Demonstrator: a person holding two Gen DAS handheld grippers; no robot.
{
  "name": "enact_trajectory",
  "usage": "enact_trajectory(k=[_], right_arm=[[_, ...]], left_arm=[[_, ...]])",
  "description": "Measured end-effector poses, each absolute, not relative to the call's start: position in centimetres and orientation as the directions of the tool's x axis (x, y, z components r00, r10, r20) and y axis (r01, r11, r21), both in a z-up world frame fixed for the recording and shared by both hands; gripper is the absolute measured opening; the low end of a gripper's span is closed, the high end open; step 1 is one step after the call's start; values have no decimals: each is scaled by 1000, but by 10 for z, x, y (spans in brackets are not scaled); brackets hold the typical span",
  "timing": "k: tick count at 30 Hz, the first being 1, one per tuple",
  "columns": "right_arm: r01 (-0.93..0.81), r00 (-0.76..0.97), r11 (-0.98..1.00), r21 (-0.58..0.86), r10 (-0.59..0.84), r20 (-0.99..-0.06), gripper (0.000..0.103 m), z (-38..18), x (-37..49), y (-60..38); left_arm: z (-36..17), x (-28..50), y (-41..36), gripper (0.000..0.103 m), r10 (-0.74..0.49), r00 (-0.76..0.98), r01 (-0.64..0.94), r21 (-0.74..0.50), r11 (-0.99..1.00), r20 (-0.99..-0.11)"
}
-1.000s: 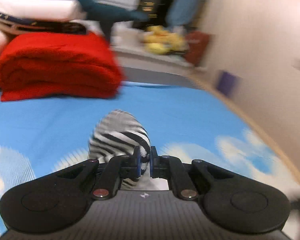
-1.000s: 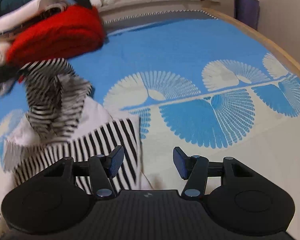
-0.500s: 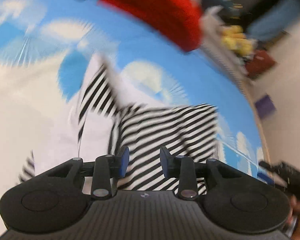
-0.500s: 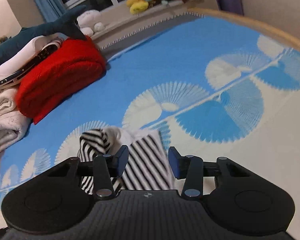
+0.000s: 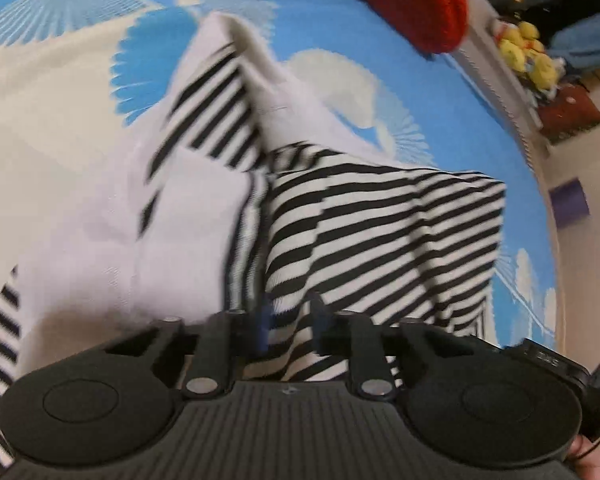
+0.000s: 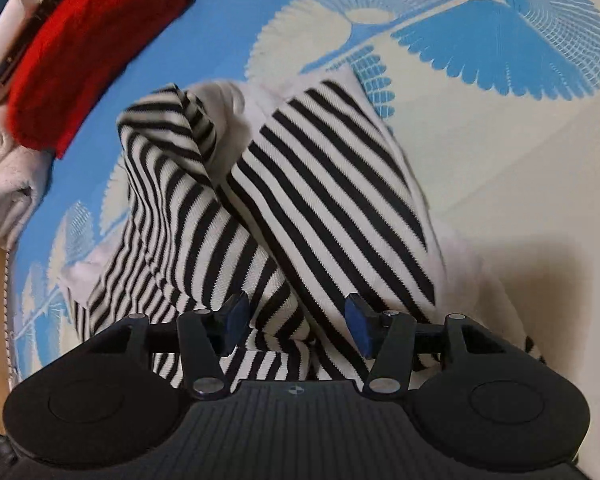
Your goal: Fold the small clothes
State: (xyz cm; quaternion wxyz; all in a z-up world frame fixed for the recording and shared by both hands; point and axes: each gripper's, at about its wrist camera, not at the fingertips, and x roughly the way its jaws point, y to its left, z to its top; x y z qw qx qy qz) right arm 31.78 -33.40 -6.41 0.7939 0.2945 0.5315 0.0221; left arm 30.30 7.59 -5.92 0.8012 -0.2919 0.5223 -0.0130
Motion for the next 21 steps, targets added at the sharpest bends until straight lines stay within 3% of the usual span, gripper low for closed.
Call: enact_trajectory(k=[1, 2, 3, 6, 10, 12, 13, 14, 16, 18, 20, 21], right_arm=[[266, 445, 826, 496, 351, -824, 40, -63, 318, -332], [252, 463, 823, 509, 360, -810, 28, -60, 317, -330], [241, 477, 819, 520, 367, -799, 2, -57, 318, -329], [210, 609, 759, 616, 392, -690, 1, -28, 310, -341], [-20, 823, 726, 687, 402, -401, 1, 42, 277, -354], [-167, 838, 727, 666, 461, -292, 1, 61, 261, -356], [-204, 814, 734, 648, 495, -303, 1, 62, 258, -353], [-237, 743, 746, 622, 552, -378, 1, 58, 262, -346], [-303, 480, 768, 565, 635, -606, 1, 29, 272, -321], [-299, 370, 867, 398, 490, -789, 3, -5, 268, -301], [-258, 388, 931, 260, 346, -854, 7, -17, 267, -296], [-233, 421, 937, 261, 339, -841, 10, -14, 270, -301]], left_arm=[[-58, 305, 73, 1, -322, 453, -275, -474, 836, -831], [-57, 306, 71, 1, -318, 454, -268, -468, 842, -832], [-55, 307, 71, 1, -315, 470, -263, -471, 842, -825], [-34, 306, 81, 1, -333, 592, -231, -550, 802, -734], [7, 294, 111, 1, -330, 799, -122, -673, 730, -503], [12, 289, 124, 1, -324, 823, -117, -696, 708, -467], [7, 290, 129, 1, -319, 801, -153, -688, 710, -507], [-1, 292, 133, 1, -308, 767, -201, -666, 718, -563], [-28, 299, 140, 4, -271, 608, -340, -553, 761, -747], [-55, 302, 145, 6, -206, 418, -435, -394, 810, -885], [-59, 295, 157, 8, -212, 419, -496, -419, 760, -883], [-56, 294, 160, 20, -246, 447, -497, -468, 731, -860]])
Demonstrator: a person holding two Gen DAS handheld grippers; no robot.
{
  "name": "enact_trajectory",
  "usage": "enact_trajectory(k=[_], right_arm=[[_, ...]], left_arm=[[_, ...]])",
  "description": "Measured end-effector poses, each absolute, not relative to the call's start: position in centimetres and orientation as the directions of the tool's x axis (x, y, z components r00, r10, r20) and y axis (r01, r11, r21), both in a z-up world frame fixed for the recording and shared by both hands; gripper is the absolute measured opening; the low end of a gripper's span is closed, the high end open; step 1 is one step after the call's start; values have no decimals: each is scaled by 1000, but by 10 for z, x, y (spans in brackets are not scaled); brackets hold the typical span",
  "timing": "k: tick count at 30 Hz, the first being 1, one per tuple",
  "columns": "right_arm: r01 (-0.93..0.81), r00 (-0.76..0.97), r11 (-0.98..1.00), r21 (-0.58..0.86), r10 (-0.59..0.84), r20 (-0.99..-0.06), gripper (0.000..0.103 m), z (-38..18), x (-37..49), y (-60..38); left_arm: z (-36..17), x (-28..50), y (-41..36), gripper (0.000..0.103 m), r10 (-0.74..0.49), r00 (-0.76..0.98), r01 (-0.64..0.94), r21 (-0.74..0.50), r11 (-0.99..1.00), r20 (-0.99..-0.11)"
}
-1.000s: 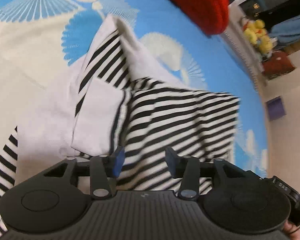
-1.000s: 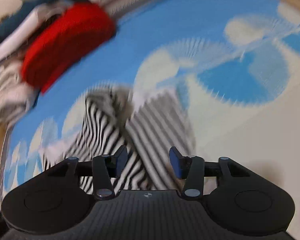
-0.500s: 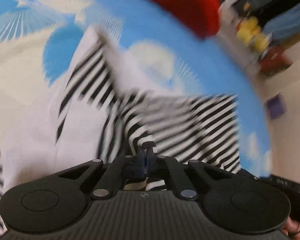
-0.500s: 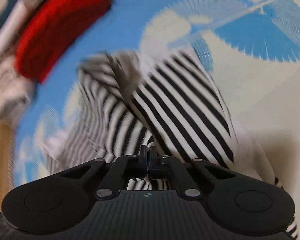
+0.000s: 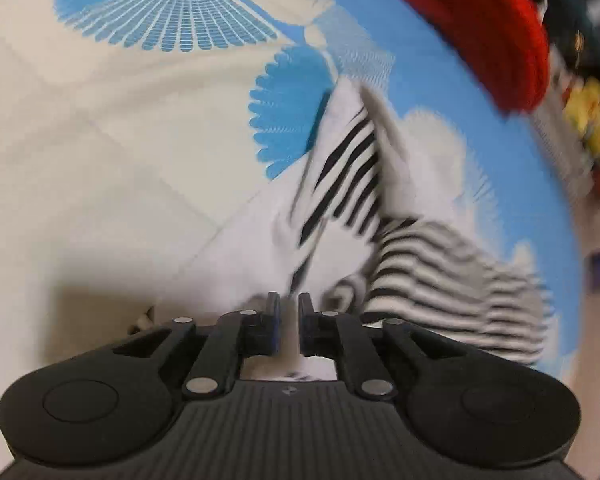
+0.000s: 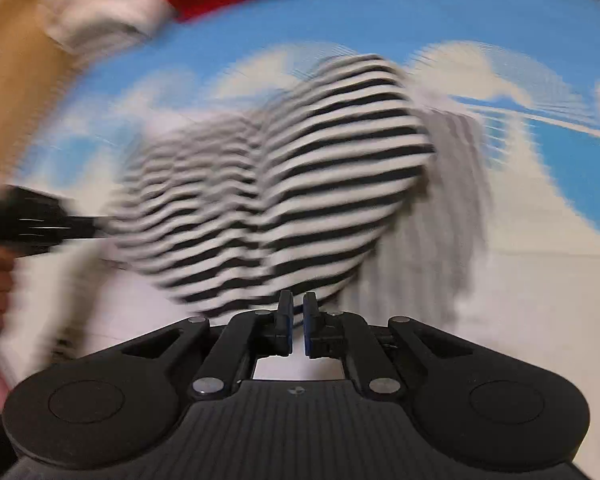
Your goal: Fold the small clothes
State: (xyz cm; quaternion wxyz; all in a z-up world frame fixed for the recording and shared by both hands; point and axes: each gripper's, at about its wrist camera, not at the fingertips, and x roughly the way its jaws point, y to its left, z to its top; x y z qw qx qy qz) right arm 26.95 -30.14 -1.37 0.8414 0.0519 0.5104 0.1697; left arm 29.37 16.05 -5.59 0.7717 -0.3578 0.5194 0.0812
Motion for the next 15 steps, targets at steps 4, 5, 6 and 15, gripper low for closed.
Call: enact_trajectory(k=[4, 5, 6, 15], right_arm=[[-53, 577, 926, 373, 334, -746, 54, 5, 282, -331], [-12, 596, 921, 389, 319, -737, 55, 4, 285, -334], [25, 602, 914, 405, 309, -736, 55, 1, 291, -338], [281, 585, 765, 579, 342, -736, 55, -45, 329, -352]], left_arm=[[-36, 294, 156, 47, -314, 548, -438, -586, 682, -775], [-39, 296, 151, 47, -342, 541, -432, -603, 671, -768], [-44, 299, 147, 47, -367, 526, -436, -614, 658, -767], [-68, 313, 118, 43, -377, 493, -441, -599, 669, -784]])
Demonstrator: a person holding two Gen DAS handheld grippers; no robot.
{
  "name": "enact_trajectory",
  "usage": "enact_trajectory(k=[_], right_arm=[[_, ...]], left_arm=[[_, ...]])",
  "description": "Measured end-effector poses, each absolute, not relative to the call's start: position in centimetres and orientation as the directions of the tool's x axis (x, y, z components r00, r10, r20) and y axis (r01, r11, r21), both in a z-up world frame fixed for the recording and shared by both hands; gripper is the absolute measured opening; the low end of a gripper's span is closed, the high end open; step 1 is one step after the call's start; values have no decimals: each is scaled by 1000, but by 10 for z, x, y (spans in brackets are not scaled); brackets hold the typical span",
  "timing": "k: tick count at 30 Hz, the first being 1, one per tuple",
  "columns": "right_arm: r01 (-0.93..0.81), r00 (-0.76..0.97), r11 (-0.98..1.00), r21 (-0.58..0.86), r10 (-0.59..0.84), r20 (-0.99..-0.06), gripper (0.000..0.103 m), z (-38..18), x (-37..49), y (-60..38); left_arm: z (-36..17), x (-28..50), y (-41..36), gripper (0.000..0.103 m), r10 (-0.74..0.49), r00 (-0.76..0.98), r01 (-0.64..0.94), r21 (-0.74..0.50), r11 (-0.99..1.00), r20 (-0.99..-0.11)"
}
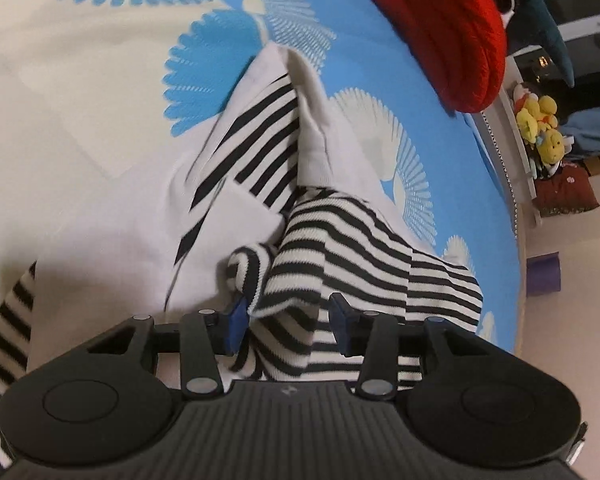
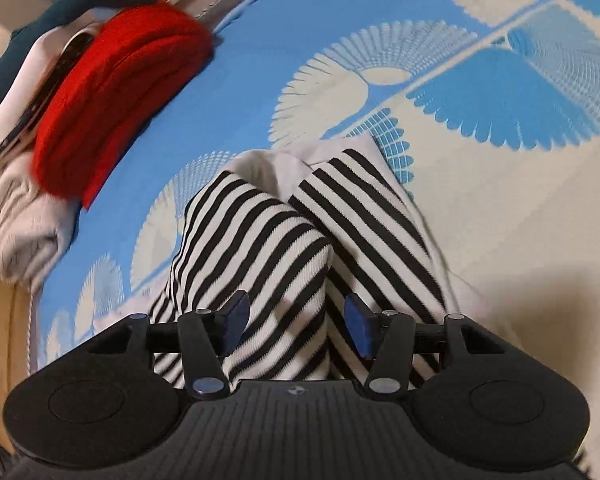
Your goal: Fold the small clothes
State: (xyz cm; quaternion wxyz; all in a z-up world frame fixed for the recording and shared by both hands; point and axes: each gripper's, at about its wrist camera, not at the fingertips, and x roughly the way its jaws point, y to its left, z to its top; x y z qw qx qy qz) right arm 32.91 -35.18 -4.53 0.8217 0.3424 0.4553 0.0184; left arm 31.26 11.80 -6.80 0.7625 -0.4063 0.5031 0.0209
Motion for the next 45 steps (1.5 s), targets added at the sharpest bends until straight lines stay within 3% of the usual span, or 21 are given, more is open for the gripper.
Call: enact_trajectory(k=[3, 4, 5, 10, 12, 16, 18, 21, 22, 23, 25, 27, 29, 30, 31, 32, 35, 38, 40, 42, 45], right_arm=[[276, 600, 758, 591, 345, -722, 37, -47, 333, -346], [274, 606, 754, 597, 347, -716, 13, -46, 334, -346], [273, 615, 747, 607, 349, -707, 2, -44, 333, -347], [216, 705, 629, 747, 428, -565, 1, -16, 311, -358], [181, 720, 631, 754, 437, -539, 1, -7, 297, -358], [367, 477, 694, 619, 431, -766, 1, -49, 283, -355], [478, 378, 697, 535, 386, -841, 2, -75, 278, -361], [430, 458, 719, 546, 347, -818, 8, -59, 283, -366], [383, 501, 732, 563, 348, -792, 23, -48, 286, -366], [341, 537, 749, 567, 340, -772, 47, -39, 289, -364], [283, 582, 787, 549, 314, -750, 62, -30, 294, -360], [268, 575, 806, 528, 306, -759, 60, -34, 302, -355], [294, 541, 790, 538, 326, -775, 53, -48, 311, -354], [309, 531, 774, 553, 342, -775, 44, -54, 314, -355], [319, 534, 755, 573, 356, -767, 14, -57, 314, -354], [321, 553, 737, 594, 363, -750, 4, -57, 312, -353], [228, 664, 729, 646, 369, -651, 3, -35, 308, -346], [337, 579, 759, 557, 299, -759, 4, -53, 316, -348], [447, 459, 759, 474, 260, -850, 4, -78, 317, -354], [445, 455, 769, 458, 247, -856, 5, -77, 318, -355], [399, 547, 843, 360, 96, -831, 36, -42, 315, -348]], left_arm=[[-67, 316, 118, 12, -357, 516, -421, -594, 686, -779], [-63, 316, 121, 9, -344, 533, -414, -594, 690, -773], [-58, 316, 123, 8, -331, 560, -402, -598, 693, -760], [-17, 305, 145, 7, -252, 725, -304, -626, 718, -641], [-15, 305, 151, 7, -252, 725, -310, -629, 713, -642], [-55, 310, 152, 8, -279, 484, -443, -507, 739, -830], [-67, 307, 156, 11, -314, 445, -485, -521, 702, -838], [-54, 306, 159, 40, -331, 509, -458, -576, 678, -795], [-48, 306, 159, 45, -321, 532, -446, -581, 681, -784], [-46, 306, 159, 45, -309, 544, -442, -579, 686, -781], [-49, 306, 158, 45, -294, 539, -452, -566, 690, -789], [-57, 306, 156, 44, -290, 524, -473, -557, 683, -801], [-61, 307, 156, 27, -289, 524, -478, -558, 678, -801], [-60, 307, 156, 9, -285, 533, -472, -559, 681, -797], [-56, 307, 156, 8, -271, 552, -459, -559, 690, -788], [-51, 306, 156, 8, -248, 578, -446, -556, 701, -777], [-36, 305, 155, 7, -192, 635, -413, -539, 734, -748], [-52, 311, 153, 10, -204, 541, -446, -484, 753, -816], [-66, 316, 150, 24, -214, 440, -466, -426, 775, -872], [-59, 313, 151, 29, -182, 461, -472, -413, 779, -869], [-24, 309, 149, 29, -119, 566, -409, -403, 819, -815]])
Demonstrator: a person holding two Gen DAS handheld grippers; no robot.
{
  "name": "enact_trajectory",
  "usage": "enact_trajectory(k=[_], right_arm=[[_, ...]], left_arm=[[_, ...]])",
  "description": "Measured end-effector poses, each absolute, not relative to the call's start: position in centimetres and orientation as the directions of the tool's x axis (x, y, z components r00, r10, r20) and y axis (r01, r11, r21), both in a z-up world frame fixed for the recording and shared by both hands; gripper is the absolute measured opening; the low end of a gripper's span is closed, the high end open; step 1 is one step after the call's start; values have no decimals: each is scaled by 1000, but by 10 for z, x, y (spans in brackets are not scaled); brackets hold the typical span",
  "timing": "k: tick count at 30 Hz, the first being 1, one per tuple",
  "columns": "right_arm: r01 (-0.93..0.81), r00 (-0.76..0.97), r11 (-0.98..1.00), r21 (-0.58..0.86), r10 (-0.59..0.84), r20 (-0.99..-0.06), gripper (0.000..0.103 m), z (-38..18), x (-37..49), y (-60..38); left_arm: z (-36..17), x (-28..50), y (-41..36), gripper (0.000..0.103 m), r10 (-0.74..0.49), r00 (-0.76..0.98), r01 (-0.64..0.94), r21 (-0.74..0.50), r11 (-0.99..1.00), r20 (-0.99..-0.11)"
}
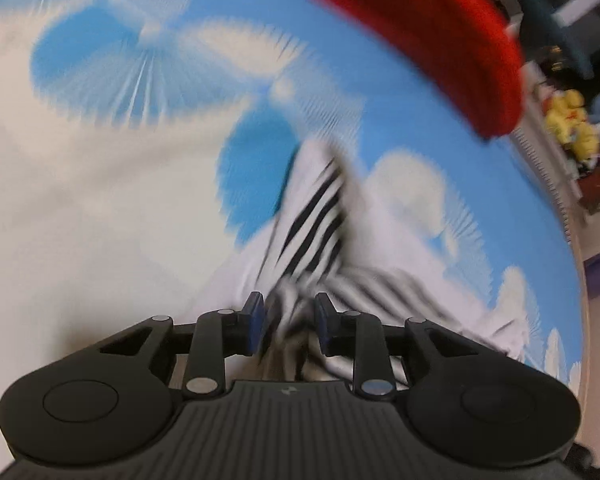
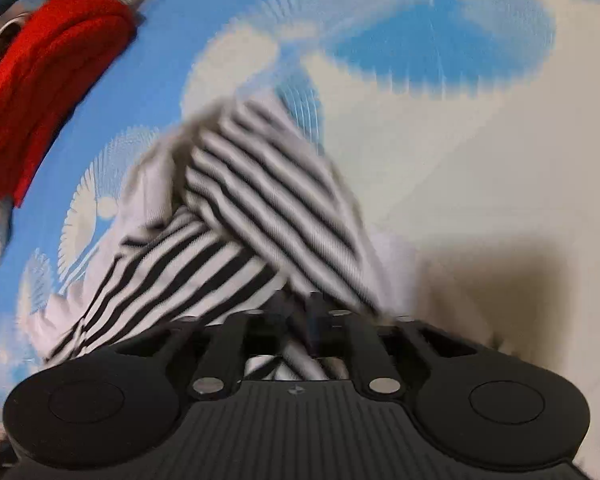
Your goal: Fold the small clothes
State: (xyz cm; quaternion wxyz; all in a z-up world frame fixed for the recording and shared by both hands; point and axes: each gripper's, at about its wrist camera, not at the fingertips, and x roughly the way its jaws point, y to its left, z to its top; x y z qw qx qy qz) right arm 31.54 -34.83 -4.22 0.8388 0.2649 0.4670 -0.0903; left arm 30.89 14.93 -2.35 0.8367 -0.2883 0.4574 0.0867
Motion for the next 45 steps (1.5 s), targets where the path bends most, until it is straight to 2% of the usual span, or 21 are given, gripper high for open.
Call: enact_trajectory(k=[1, 3, 6, 8, 9, 10, 12, 14, 16, 18, 20, 22, 24, 29, 32, 33, 35, 37, 41, 45], right_arm=[[380, 596, 860, 341, 55, -801, 42, -30, 310, -345], [305, 689, 884, 355, 52, -722, 42, -11, 303, -340], [150, 728, 884, 442, 204, -655, 44, -6, 305, -324], [138, 650, 851, 507, 309, -694, 45, -25, 316, -318], [172, 593, 854, 491, 308, -744, 45, -38, 321, -317], [221, 512, 875, 431, 272, -815, 45, -54, 327, -314], [290, 431, 888, 356, 211, -877, 44, -74, 330, -317], [286, 458, 883, 373, 217, -862, 46, -64, 333, -319], [202, 549, 895, 397, 232, -803, 46, -43, 330, -314], [141, 593, 907, 396, 242, -768, 52, -34, 330, -308], [124, 549, 908, 401, 273, -790, 57, -47, 337, -306], [210, 442, 908, 362, 242, -864, 57, -73, 345, -309], [222, 455, 899, 379, 248, -855, 57, -69, 348, -311], [113, 549, 909, 400, 278, -788, 57, -43, 347, -307], [163, 461, 906, 390, 279, -842, 57, -60, 350, -316], [206, 422, 905, 372, 261, -868, 57, -68, 351, -322], [247, 412, 876, 414, 292, -863, 57, -73, 351, -333], [251, 413, 885, 391, 268, -870, 57, -64, 349, -335], [235, 486, 898, 372, 223, -845, 57, -35, 331, -340], [162, 607, 908, 386, 217, -764, 57, 10, 301, -350]], left_arm=[[-12, 306, 146, 29, -93, 608, -380, -392, 838, -788], [-1, 306, 138, 29, -113, 651, -310, -399, 863, -751], [-17, 312, 129, 29, -222, 599, -261, -451, 854, -769], [-40, 319, 129, 29, -241, 514, -308, -439, 844, -823], [-52, 322, 130, 26, -224, 453, -344, -401, 849, -863], [-63, 323, 133, 16, -210, 409, -372, -372, 851, -888], [-62, 323, 135, 16, -214, 414, -385, -384, 839, -884], [-48, 325, 134, 22, -216, 443, -351, -390, 851, -870], [-36, 325, 130, 29, -234, 481, -304, -411, 860, -845], [-35, 325, 120, 33, -258, 490, -246, -415, 876, -833], [-47, 330, 114, 33, -246, 431, -239, -373, 896, -868], [-60, 336, 110, 32, -245, 382, -239, -351, 905, -891], [-55, 340, 108, 33, -240, 388, -223, -343, 913, -890], [-42, 349, 90, 34, -283, 389, -131, -357, 925, -877], [-37, 347, 69, 34, -326, 364, -21, -358, 933, -872], [-39, 345, 61, 38, -339, 345, 12, -357, 934, -875], [-47, 339, 50, 48, -325, 283, 54, -323, 945, -903], [-52, 332, 42, 49, -255, 246, 78, -243, 967, -935], [-17, 318, 59, 49, -220, 363, 20, -229, 973, -905], [38, 290, 82, 47, -200, 547, 12, -231, 973, -813]])
